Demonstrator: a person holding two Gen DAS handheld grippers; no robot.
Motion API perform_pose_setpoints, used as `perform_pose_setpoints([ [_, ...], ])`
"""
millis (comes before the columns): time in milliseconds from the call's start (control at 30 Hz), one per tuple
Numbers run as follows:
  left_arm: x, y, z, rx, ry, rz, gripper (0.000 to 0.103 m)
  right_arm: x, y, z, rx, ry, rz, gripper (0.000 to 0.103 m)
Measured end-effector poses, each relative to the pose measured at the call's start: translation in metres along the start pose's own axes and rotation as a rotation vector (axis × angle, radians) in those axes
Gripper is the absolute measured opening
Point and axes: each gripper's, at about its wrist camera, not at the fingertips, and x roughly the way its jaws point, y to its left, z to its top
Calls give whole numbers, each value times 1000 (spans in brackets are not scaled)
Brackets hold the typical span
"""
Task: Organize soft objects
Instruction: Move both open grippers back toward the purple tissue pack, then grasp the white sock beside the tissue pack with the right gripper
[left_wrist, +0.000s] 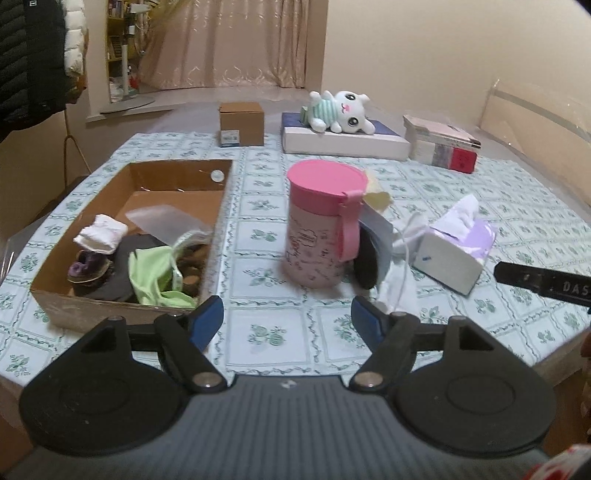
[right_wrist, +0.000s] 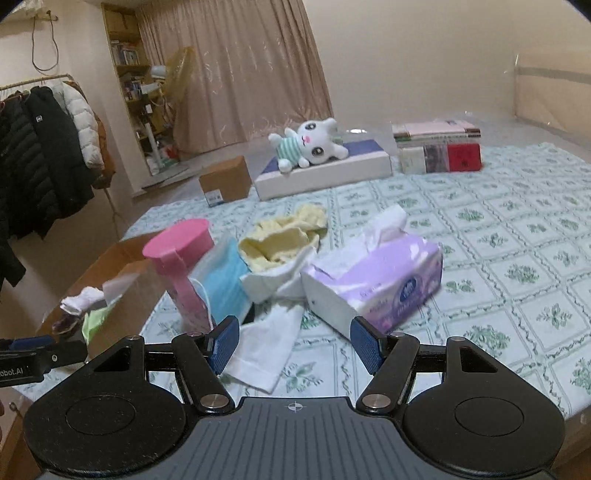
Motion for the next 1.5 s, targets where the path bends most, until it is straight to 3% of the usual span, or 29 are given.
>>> perform_pose_setpoints([
  [200, 8, -8, -3, 16, 19, -15, 74, 10, -4, -1, -51, 33, 10, 67],
  [400, 24, -19, 1, 61, 39, -57, 74, 28, -8, 8, -187, 73, 52, 67],
  [600, 51, -30, 8, 131, 63, -93, 74, 58, -3, 22, -464, 132, 92, 67],
  [700, 64, -32, 11, 149, 69, -108, 74, 76, 2, 27, -610, 161, 119, 86],
  [733, 67, -33, 12, 156, 70, -111, 74, 82, 4, 26, -652, 168, 131, 87],
  [867, 79, -33, 12, 175, 69, -113, 74, 109, 17, 21, -843, 216, 169, 87],
  [1100, 92, -21, 6, 123, 77, -149, 74, 154, 43, 2, -1159, 302, 223, 88],
  [1267, 101, -16, 2, 101, 83, -167, 74, 186, 50, -8, -1350, 313, 171, 89],
  [1500, 108, -8, -4, 61, 88, -192, 74, 227, 44, 9, -1372, 431, 205, 89],
])
